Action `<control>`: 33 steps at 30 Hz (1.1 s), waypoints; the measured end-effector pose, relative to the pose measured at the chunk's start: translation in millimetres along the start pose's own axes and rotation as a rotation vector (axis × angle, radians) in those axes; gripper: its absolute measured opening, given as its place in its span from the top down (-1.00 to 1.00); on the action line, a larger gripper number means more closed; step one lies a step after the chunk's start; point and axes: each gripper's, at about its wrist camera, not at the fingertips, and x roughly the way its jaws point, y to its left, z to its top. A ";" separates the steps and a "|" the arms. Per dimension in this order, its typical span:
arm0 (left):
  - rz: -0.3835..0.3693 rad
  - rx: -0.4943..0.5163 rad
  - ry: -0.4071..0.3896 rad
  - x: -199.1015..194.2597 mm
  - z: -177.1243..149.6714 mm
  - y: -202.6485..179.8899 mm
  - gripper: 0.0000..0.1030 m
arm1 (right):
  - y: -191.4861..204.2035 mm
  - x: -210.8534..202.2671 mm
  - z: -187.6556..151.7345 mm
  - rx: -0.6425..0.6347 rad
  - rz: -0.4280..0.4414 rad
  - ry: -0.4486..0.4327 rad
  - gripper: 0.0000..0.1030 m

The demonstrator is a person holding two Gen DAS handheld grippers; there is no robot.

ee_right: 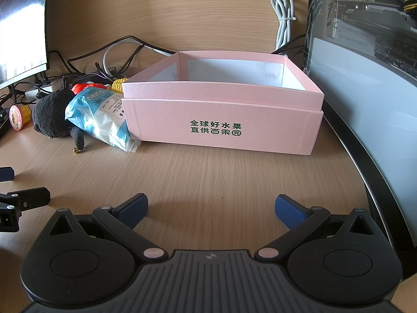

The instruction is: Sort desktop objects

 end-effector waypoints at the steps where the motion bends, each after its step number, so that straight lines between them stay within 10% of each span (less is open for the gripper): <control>1: 0.000 0.000 0.000 0.0 0.0 0.1 -1.00 | 0.0 0.0 0.0 0.000 0.000 0.000 -1.00; 33: 0.000 0.002 0.001 0.0 0.0 0.0 -1.00 | -0.3 -0.4 0.5 0.000 0.000 0.000 -1.00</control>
